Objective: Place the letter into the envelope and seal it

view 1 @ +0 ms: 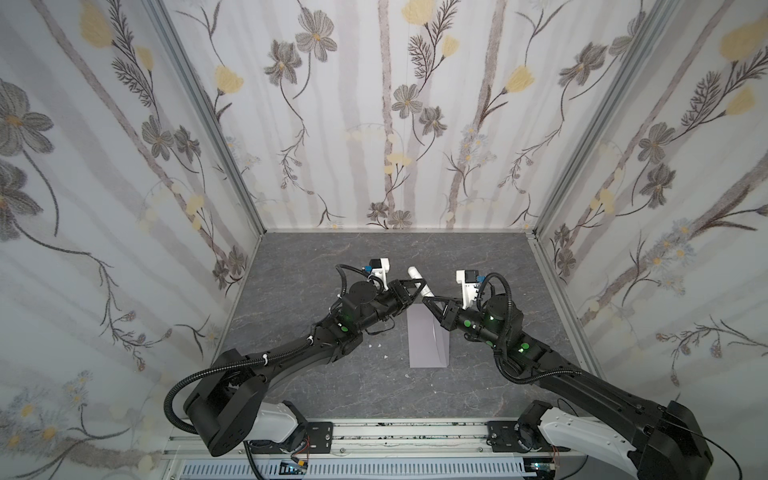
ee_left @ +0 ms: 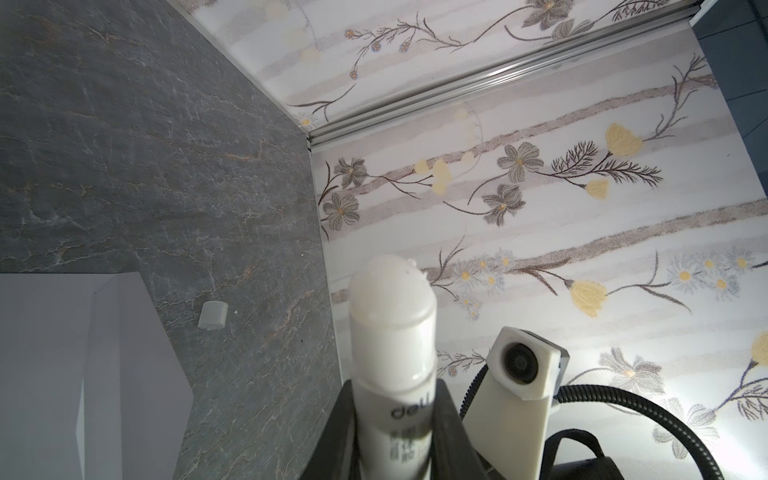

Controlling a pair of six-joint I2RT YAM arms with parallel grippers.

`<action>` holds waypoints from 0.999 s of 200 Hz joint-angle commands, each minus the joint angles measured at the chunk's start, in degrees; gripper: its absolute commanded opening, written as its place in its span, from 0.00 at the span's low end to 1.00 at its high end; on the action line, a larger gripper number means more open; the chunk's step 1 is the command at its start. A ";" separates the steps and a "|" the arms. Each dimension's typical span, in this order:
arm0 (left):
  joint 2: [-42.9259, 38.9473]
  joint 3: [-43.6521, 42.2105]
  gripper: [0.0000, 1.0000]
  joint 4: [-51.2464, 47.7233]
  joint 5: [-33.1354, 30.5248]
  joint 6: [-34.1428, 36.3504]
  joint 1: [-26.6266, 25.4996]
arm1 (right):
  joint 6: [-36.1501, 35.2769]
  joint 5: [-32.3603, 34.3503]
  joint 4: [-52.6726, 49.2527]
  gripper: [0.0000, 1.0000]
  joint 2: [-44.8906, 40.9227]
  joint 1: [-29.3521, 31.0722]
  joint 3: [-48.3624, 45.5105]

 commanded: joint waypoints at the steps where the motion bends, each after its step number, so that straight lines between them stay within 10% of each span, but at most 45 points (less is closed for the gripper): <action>1: -0.30 -0.51 0.00 -2.18 3.58 1.10 -0.53 | 6.38 0.35 12.07 0.13 0.26 -0.75 -0.33; 28: -0.51 -0.81 0.00 -2.18 3.19 0.96 -0.55 | 6.41 -0.14 11.63 0.16 0.26 -0.97 -0.56; 67: -0.36 -1.47 0.00 -2.26 1.63 -3.52 -0.01 | -0.76 4.15 8.43 0.47 -2.02 -0.72 -2.30; 200: 3.05 1.11 0.00 -2.10 5.09 -16.78 0.70 | -23.30 33.59 -6.70 0.51 -5.02 15.98 -2.82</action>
